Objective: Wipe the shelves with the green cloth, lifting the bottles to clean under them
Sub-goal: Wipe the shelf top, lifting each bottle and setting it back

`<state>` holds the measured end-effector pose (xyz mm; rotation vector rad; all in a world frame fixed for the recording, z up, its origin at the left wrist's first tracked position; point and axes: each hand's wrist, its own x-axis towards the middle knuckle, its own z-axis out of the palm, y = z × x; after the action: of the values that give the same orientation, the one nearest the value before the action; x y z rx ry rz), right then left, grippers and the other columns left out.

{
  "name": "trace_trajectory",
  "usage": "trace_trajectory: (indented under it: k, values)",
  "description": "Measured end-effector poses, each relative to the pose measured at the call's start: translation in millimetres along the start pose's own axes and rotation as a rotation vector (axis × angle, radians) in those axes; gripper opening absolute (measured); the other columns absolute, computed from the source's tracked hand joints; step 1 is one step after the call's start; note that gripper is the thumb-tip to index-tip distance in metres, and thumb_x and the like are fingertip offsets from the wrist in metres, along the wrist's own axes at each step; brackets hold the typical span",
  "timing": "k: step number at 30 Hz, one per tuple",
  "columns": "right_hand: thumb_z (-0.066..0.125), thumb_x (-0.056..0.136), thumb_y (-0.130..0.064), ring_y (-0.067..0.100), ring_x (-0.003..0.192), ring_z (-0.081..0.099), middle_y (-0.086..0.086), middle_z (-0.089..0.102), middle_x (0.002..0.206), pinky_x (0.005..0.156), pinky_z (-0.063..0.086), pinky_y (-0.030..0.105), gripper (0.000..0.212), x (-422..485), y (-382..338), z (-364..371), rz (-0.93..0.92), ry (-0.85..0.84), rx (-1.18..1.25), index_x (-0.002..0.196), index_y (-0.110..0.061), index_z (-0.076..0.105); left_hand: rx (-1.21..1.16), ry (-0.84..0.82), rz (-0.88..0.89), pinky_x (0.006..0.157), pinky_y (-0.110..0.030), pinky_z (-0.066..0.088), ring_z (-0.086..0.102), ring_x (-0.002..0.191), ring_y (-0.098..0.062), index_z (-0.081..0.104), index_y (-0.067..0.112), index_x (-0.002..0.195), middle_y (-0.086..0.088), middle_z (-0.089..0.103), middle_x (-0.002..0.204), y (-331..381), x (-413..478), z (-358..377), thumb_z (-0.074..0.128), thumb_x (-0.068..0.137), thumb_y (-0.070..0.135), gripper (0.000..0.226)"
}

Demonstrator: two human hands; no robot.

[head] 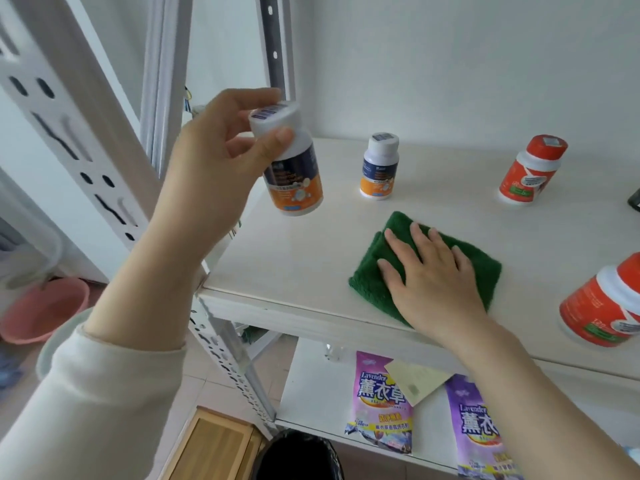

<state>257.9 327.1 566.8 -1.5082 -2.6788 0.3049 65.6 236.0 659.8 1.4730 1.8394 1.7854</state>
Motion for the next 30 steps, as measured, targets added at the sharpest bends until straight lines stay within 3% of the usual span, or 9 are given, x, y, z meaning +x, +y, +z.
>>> trace_trajectory:
  k: [4, 8, 12, 14, 16, 20, 24, 27, 30]
  values:
    - [0.015, 0.093, -0.053, 0.021, 0.145, -0.006, 0.0, -0.005, 0.158, 0.116, -0.004, 0.044, 0.056, 45, -70, 15, -0.129, -0.049, 0.029, 0.145, -0.034, 0.006, 0.077, 0.008, 0.015, 0.079, -0.024, 0.055, 0.065, 0.077, 0.005, 0.057, 0.035, 0.105, 0.02, 0.066, 0.092, 2, 3, -12, 0.061, 0.086, 0.027, 0.022]
    - [0.017, 0.096, -0.045, 0.019, 0.145, -0.004, -0.001, -0.002, 0.158, 0.117, -0.003, 0.042, 0.05, 42, -131, 24, -0.476, -0.09, 0.032, 0.144, -0.035, 0.011, 0.093, 0.022, 0.023, 0.078, -0.021, 0.055, 0.064, 0.076, 0.007, 0.056, 0.033, 0.108, 0.02, 0.065, 0.092, 8, 4, -14, 0.061, 0.087, 0.026, 0.023]
    - [0.019, 0.096, -0.036, 0.019, 0.143, 0.018, 0.001, 0.022, 0.154, 0.116, 0.014, 0.043, 0.046, 5, -122, 34, -0.658, 0.002, 0.087, 0.14, -0.033, 0.029, 0.068, -0.003, 0.008, 0.081, -0.022, 0.056, 0.065, 0.078, 0.008, 0.056, 0.033, 0.107, 0.02, 0.064, 0.093, 10, 5, -6, 0.06, 0.087, 0.024, 0.022]
    - [0.022, 0.09, -0.036, 0.021, 0.132, 0.042, 0.002, 0.046, 0.142, 0.108, 0.033, 0.045, 0.048, -15, -97, 38, -0.56, 0.104, 0.1, 0.132, -0.031, 0.045, 0.051, -0.037, -0.006, 0.081, -0.021, 0.055, 0.065, 0.082, 0.004, 0.055, 0.034, 0.107, 0.019, 0.064, 0.095, 9, 3, 3, 0.061, 0.087, 0.025, 0.023]
    - [0.022, 0.089, -0.038, 0.019, 0.129, 0.046, -0.001, 0.05, 0.139, 0.106, 0.036, 0.044, 0.048, -25, -63, 34, -0.398, 0.163, 0.094, 0.129, -0.034, 0.048, 0.033, -0.085, -0.008, 0.081, -0.024, 0.054, 0.066, 0.089, -0.007, 0.056, 0.037, 0.105, 0.016, 0.065, 0.099, 5, -2, 14, 0.063, 0.085, 0.026, 0.024]
    - [0.012, 0.094, -0.042, 0.009, 0.144, 0.007, -0.01, 0.011, 0.156, 0.117, 0.006, 0.036, 0.048, -20, 10, 8, -0.099, 0.12, 0.077, 0.141, -0.04, 0.02, 0.023, -0.191, -0.012, 0.078, -0.019, 0.05, 0.063, 0.088, -0.005, 0.054, 0.047, 0.096, 0.018, 0.064, 0.099, -2, -18, 38, 0.064, 0.084, 0.024, 0.027]
    - [0.015, 0.097, -0.037, 0.014, 0.145, -0.002, -0.005, -0.001, 0.158, 0.118, 0.0, 0.039, 0.047, 7, 29, -3, 0.145, 0.075, 0.096, 0.144, -0.036, 0.011, 0.012, -0.24, -0.035, 0.08, -0.012, 0.047, 0.061, 0.09, 0.006, 0.053, 0.049, 0.096, 0.019, 0.063, 0.103, -7, -27, 54, 0.063, 0.084, 0.022, 0.031]
    - [0.014, 0.097, -0.04, 0.017, 0.145, -0.004, -0.003, -0.004, 0.158, 0.118, -0.002, 0.041, 0.049, 4, 22, -2, 0.14, 0.057, 0.063, 0.145, -0.035, 0.007, 0.021, -0.282, -0.038, 0.071, -0.001, 0.044, 0.058, 0.082, 0.017, 0.052, 0.049, 0.095, 0.025, 0.061, 0.098, -12, -33, 59, 0.063, 0.084, 0.018, 0.035]
    - [0.018, 0.097, -0.039, 0.013, 0.145, -0.004, -0.007, -0.002, 0.157, 0.118, -0.002, 0.036, 0.047, -29, 16, 2, -0.029, 0.078, 0.034, 0.144, -0.039, 0.01, 0.036, -0.3, -0.046, 0.071, -0.001, 0.045, 0.056, 0.084, 0.019, 0.052, 0.048, 0.098, 0.027, 0.06, 0.098, -19, -38, 59, 0.063, 0.084, 0.018, 0.035]
